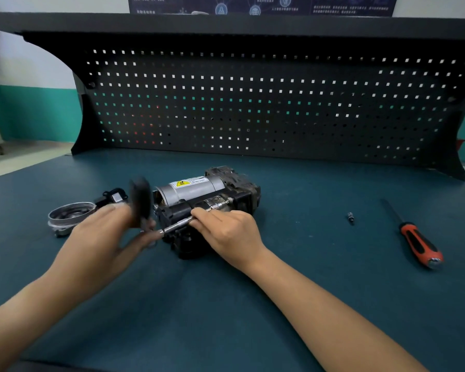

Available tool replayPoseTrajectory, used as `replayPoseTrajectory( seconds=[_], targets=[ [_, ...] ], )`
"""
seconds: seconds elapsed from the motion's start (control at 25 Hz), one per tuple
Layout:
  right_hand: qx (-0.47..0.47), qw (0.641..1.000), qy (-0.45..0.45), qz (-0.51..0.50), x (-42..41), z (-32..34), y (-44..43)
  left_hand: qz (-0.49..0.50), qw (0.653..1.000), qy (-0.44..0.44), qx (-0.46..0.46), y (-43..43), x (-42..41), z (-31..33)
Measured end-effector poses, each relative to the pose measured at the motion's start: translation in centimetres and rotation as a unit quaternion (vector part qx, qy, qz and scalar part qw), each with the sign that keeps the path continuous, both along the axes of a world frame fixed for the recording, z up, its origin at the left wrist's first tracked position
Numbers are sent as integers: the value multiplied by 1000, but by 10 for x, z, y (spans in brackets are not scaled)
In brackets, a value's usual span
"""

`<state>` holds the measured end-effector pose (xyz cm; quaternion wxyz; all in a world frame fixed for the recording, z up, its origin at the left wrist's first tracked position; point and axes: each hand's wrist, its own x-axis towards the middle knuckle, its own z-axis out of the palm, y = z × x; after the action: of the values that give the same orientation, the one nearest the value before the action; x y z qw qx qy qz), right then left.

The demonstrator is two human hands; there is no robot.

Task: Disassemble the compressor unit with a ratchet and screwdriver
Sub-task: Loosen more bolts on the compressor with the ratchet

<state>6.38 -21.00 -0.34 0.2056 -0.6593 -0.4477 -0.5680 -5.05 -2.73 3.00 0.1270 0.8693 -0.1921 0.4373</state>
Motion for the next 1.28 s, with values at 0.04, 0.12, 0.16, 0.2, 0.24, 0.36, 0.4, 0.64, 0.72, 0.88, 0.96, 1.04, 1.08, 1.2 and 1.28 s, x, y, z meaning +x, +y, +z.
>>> replayPoseTrajectory(
  seconds=[0.04,0.12,0.16,0.2,0.24,0.36,0.4,0.64,0.72,0.88,0.96,1.04,1.08,1.2,1.28],
  targets=[
    [2,1000,6,-5,0,-2,-1,6,989,48,-137,-3,0,2],
    [13,1000,18,-15,2,-4,-3,10,920,148,-363,-5,8,1],
    [17,999,25,-16,3,-4,-4,-15,866,195,-460,-2,13,-1],
    [20,999,33,-13,4,-3,-5,-32,815,227,-532,0,18,-1],
    [21,999,38,-8,5,-2,-6,-46,781,247,-572,0,20,-2],
    [11,999,40,5,5,3,-8,-75,815,196,-541,-5,18,-6],
    [9,999,40,7,5,4,-7,-68,878,136,-453,-7,14,-7],
    [29,998,50,-2,4,0,-4,-70,981,-77,163,5,2,-7],
    [39,998,38,-3,4,-3,-5,-40,997,-1,-70,-3,1,-4],
    [49,998,31,14,3,-2,-8,-26,864,148,-480,-10,10,-5],
    [37,999,31,24,3,1,-8,-64,744,223,-626,-9,15,-5],
    [13,999,25,18,3,2,-8,-81,636,264,-721,-11,18,-6],
    [4,999,27,17,2,3,-8,-85,602,272,-746,-13,18,-6],
    [-3,999,39,17,3,5,-8,-86,628,266,-726,-14,19,-8],
    [-4,999,45,17,3,6,-7,-86,764,204,-605,-14,16,-7]
  ],
)
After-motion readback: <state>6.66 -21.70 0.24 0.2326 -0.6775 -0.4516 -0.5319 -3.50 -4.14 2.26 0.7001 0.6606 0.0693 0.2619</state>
